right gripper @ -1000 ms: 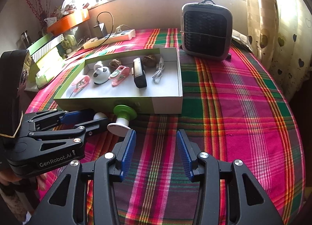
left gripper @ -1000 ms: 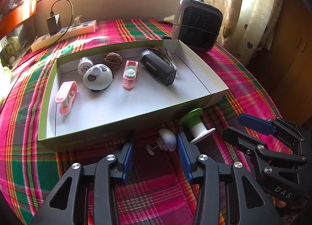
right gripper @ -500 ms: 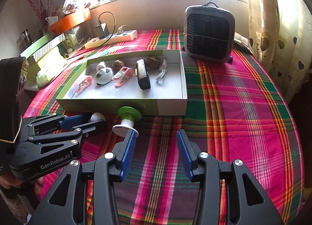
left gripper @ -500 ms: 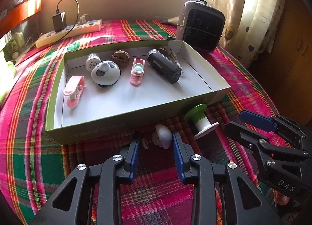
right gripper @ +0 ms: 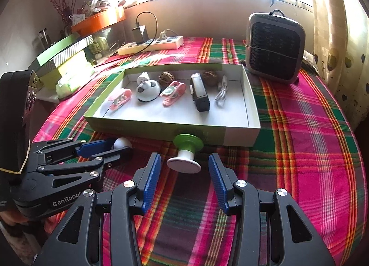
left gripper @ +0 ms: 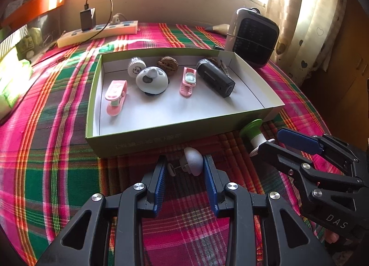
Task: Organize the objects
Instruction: 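Grasp the small white knob with the left gripper while the right grasps the green-and-white spool, then lift the white knob and spool off the tablecloth with both grippers, then carry the white knob and spool over the white tray, then lower the knob and spool into the tray and open both grippers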
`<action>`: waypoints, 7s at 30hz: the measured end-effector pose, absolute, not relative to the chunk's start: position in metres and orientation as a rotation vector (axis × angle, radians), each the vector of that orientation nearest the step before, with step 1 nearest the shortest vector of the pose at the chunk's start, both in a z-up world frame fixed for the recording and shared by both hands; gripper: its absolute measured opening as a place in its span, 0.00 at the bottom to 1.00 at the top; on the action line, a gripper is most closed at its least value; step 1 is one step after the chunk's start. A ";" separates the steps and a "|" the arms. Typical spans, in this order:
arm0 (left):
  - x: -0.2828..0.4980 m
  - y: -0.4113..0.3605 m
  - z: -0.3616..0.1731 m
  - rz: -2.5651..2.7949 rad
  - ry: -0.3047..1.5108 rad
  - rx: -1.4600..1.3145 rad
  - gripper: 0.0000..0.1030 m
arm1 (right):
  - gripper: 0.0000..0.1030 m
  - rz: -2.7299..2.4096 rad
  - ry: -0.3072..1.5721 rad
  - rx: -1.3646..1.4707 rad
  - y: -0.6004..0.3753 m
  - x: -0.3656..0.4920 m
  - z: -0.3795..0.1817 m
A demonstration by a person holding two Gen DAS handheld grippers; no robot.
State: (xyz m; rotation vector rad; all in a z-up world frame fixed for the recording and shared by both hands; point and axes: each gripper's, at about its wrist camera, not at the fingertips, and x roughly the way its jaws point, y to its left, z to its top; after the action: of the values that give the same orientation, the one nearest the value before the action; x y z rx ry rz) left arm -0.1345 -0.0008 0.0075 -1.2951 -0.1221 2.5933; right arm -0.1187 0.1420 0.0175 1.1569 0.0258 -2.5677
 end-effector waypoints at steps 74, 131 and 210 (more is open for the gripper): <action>-0.135 -0.007 0.007 2.620 -0.119 -1.275 0.29 | 0.34 -2.596 0.041 1.243 0.135 -0.140 -0.002; -0.135 -0.012 0.054 2.704 -0.065 -1.112 0.29 | 0.34 -2.605 0.024 1.091 0.133 -0.149 0.043; -0.200 -0.013 0.014 2.691 0.017 -1.255 0.29 | 0.34 -2.491 0.165 1.209 0.106 -0.219 -0.002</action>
State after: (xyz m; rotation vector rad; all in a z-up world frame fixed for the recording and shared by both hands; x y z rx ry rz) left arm -0.2001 -0.0127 0.0137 -1.2555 0.0172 2.6911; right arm -0.2194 0.1056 -0.0016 1.2093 0.1655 -2.4906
